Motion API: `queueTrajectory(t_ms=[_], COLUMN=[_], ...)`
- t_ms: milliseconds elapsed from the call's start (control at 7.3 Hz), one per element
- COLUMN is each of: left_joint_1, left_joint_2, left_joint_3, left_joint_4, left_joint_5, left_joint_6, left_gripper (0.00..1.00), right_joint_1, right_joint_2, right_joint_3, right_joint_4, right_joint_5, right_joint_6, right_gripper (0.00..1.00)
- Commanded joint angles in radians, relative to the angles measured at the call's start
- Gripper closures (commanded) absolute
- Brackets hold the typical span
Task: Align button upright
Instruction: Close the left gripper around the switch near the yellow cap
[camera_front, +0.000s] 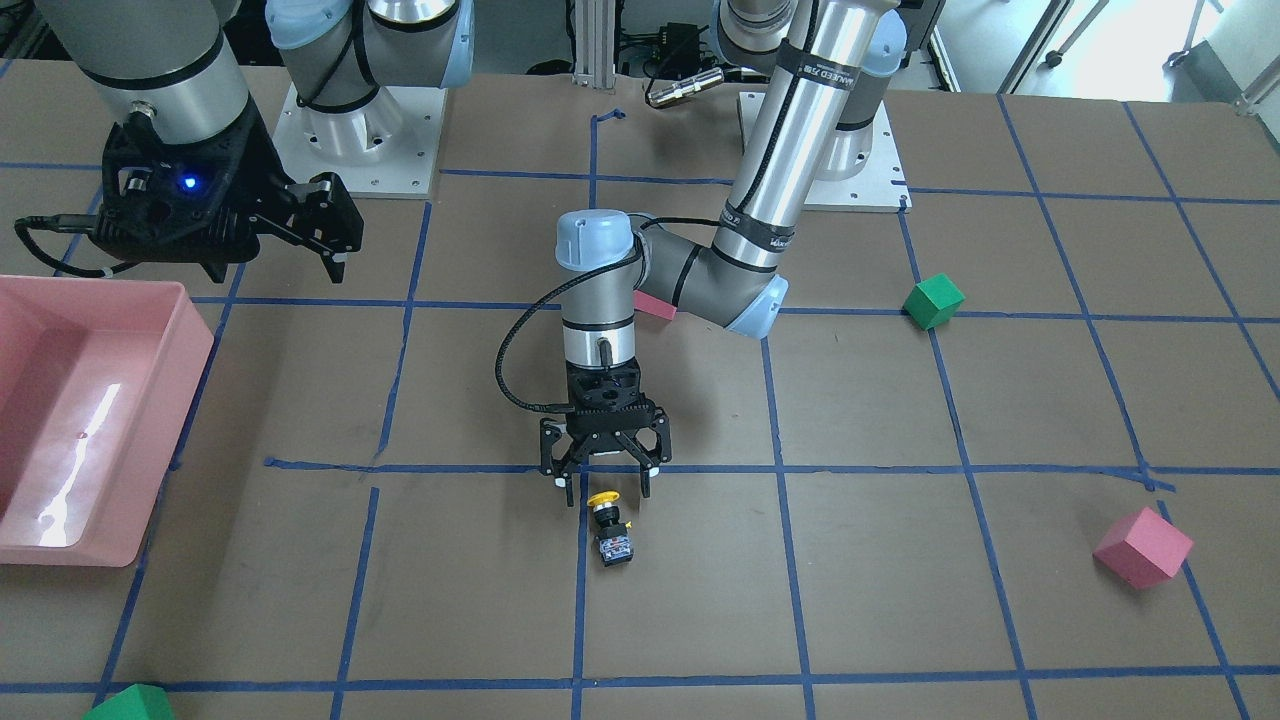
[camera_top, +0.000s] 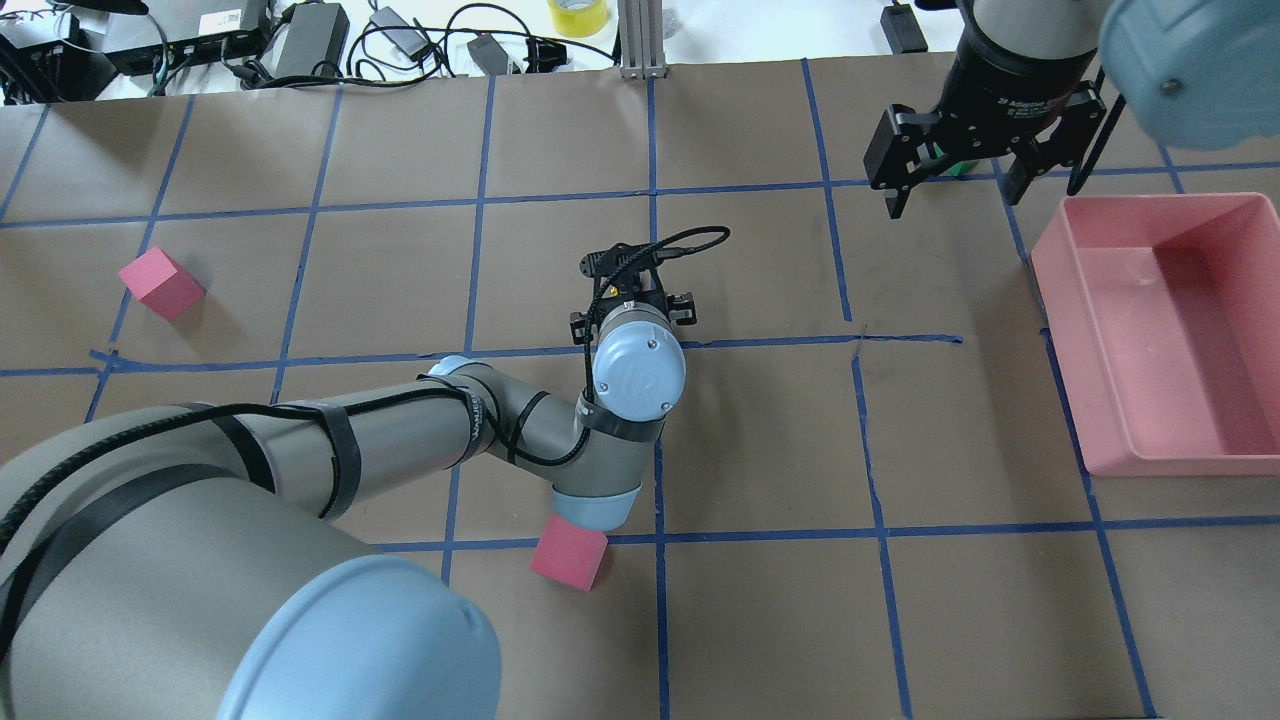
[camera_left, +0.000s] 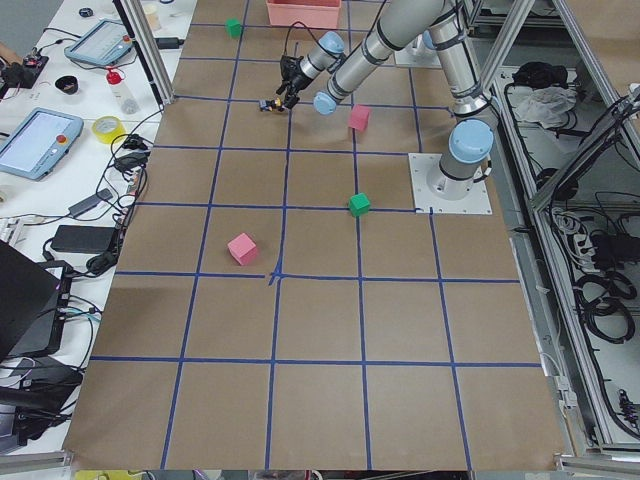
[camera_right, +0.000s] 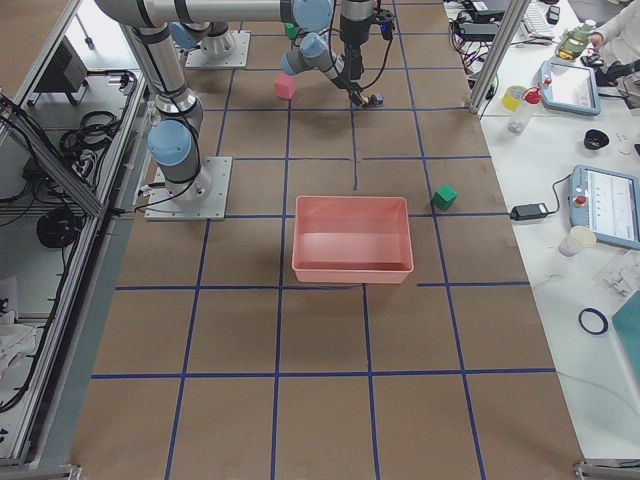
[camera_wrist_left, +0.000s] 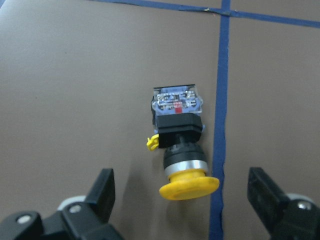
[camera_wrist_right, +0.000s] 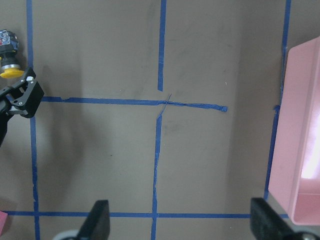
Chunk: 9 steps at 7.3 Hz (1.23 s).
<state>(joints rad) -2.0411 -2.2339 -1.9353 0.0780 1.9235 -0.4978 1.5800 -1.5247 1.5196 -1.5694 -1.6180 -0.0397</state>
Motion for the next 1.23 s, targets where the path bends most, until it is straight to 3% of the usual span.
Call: queueTrajectory(t_ms=[0, 274, 685, 1096], left_joint_1=[-0.001, -0.001, -0.001, -0.001], left_joint_2=[-0.01, -0.01, -0.012, -0.019], left_joint_3=[0.004, 0.006, 0.013, 0.029], left_joint_4=[0.003, 0.003, 0.006, 0.006], left_joint_5=[0.0, 0.0, 0.0, 0.0], left_joint_6=[0.005, 0.005, 0.005, 0.005], left_gripper=[0.14, 0.3, 0.33, 0.52], right_joint_1=[-0.002, -0.003, -0.003, -0.006], right_joint_2=[0.0, 0.0, 0.0, 0.0], right_joint_3=[0.001, 0.001, 0.001, 0.001], right_joint_4=[0.0, -0.001, -0.011, -0.009], right_joint_5=[-0.002, -0.003, -0.003, -0.006], right_joint_6=[0.0, 0.0, 0.0, -0.006], right_gripper=[0.0, 0.0, 0.0, 0.0])
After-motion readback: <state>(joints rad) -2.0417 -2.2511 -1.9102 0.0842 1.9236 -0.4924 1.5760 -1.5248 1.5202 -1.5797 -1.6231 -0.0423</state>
